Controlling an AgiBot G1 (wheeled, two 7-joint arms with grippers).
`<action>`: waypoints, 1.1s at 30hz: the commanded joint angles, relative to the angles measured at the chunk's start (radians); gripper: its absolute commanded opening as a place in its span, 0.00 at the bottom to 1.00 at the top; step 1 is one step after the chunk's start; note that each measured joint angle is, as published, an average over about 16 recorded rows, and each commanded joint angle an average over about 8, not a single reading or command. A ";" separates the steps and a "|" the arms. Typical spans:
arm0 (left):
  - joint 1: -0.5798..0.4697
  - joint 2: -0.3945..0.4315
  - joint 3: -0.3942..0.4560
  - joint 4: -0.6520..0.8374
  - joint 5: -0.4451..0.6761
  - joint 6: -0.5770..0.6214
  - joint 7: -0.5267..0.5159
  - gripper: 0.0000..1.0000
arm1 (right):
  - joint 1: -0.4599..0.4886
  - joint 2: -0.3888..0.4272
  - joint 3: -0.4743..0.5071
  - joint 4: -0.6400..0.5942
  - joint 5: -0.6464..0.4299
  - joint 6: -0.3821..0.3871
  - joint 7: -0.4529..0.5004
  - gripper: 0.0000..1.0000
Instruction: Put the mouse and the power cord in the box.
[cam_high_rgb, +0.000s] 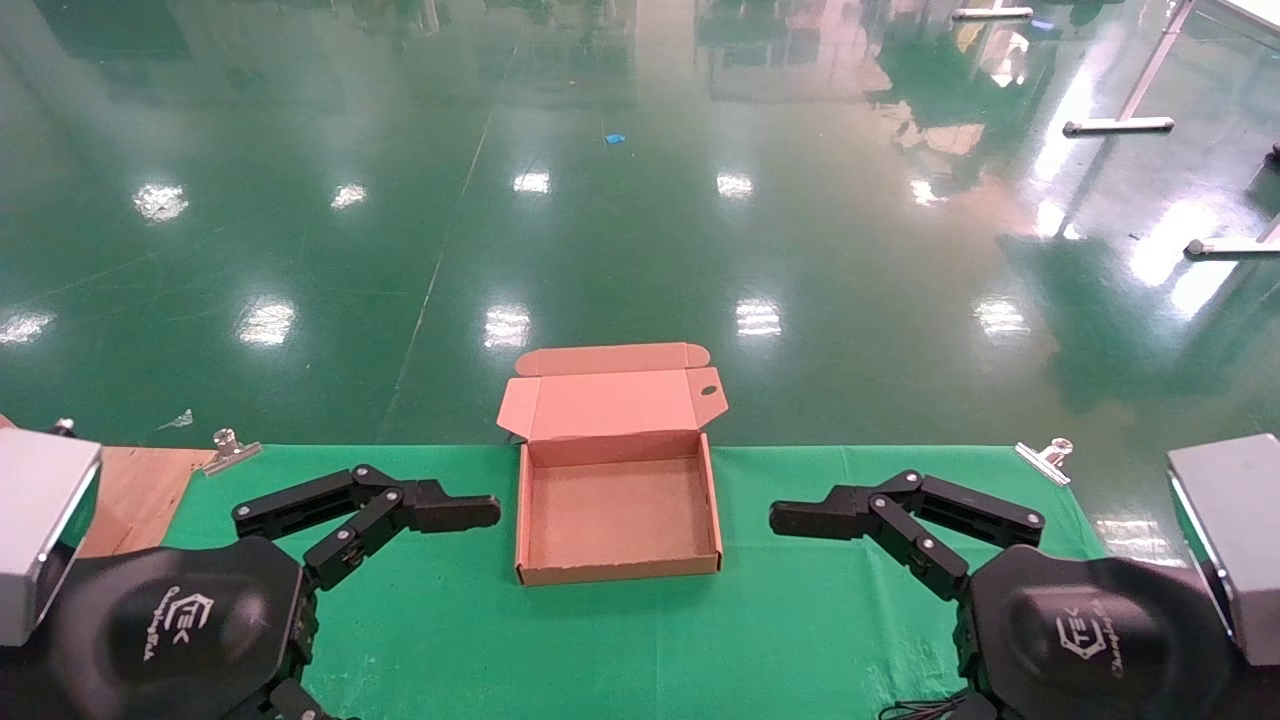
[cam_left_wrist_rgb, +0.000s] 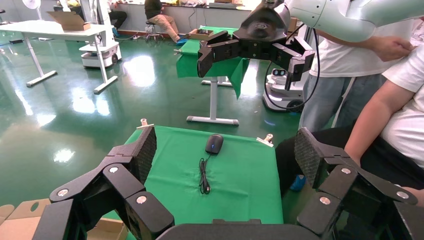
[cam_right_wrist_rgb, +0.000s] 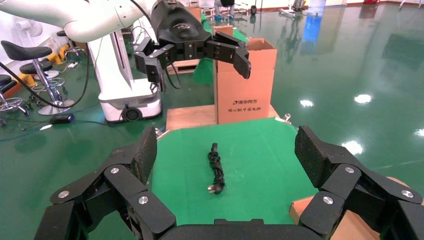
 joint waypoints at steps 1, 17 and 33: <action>0.000 0.000 0.000 0.000 0.000 0.000 0.000 1.00 | 0.000 0.000 0.000 0.000 0.000 0.000 0.000 1.00; 0.000 0.000 0.000 0.000 0.000 0.000 0.000 1.00 | 0.000 0.000 0.000 0.000 0.000 0.000 0.000 1.00; -0.001 0.002 0.002 0.000 0.002 -0.001 0.001 1.00 | -0.001 0.001 0.000 0.000 -0.001 -0.001 0.000 1.00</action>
